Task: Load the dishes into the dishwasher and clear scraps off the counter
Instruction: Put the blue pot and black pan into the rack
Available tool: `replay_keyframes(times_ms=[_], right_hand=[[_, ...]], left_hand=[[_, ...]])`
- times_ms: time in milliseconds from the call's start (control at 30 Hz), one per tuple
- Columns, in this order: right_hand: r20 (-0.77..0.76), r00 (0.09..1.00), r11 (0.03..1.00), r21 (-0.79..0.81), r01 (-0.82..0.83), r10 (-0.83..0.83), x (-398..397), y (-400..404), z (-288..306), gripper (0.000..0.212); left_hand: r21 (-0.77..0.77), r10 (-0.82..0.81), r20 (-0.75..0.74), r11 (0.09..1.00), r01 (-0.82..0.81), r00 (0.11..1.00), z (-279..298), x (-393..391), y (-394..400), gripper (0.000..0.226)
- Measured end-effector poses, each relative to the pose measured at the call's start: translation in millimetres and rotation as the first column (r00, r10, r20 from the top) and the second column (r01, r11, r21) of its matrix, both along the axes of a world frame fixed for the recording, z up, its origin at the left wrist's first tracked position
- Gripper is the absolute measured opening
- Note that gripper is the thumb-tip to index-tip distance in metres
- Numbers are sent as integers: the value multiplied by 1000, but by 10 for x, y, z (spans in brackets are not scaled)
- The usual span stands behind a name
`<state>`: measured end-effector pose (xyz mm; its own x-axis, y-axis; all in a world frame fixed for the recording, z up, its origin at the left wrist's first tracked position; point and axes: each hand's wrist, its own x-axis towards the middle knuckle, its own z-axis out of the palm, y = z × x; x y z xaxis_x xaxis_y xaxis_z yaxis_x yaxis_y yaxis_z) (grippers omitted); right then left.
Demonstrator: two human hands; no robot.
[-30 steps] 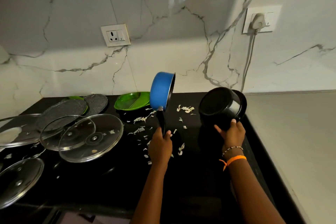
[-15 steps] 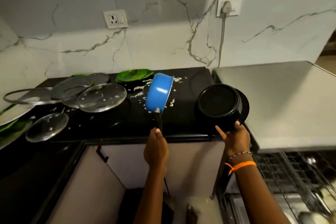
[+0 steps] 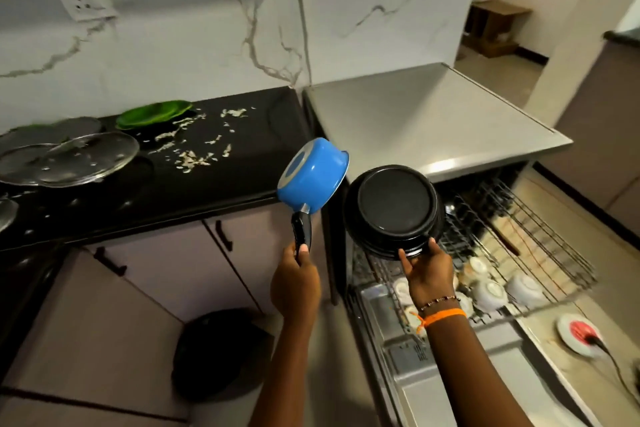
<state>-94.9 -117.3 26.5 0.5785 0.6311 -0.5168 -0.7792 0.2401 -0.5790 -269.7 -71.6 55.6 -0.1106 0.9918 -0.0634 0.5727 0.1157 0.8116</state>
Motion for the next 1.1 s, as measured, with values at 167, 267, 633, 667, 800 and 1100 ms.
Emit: replay_keyframes(times_ms=[167, 267, 633, 667, 800, 1100], right_hand=[[-29, 994, 982, -159, 99, -105, 749, -679, -233, 30], [-45, 985, 971, -184, 153, -164, 1150, -1035, -358, 30], [-207, 978, 964, -258, -71, 17, 1520, -1233, -741, 11], [-211, 977, 958, -271, -98, 40, 1504, -1188, -729, 10], [-175, 978, 930, -328, -168, 114, 1516, -964, -750, 9], [-182, 981, 924, -361, -124, 60, 1698, -620, -1026, 12]], left_hand=[[-76, -142, -150, 988, 132, 978, -123, 665, -496, 35], [-168, -209, -143, 968, 184, 967, -284, 1042, -785, 36], [-421, -313, -182, 882, 213, 932, -902, 1610, -916, 43], [-427, -309, -154, 878, 219, 939, -957, 1656, -850, 45], [-451, -294, -99, 865, 220, 951, -1139, 1847, -464, 51], [-442, -269, -118, 876, 192, 956, -1585, 2233, 20, 52]])
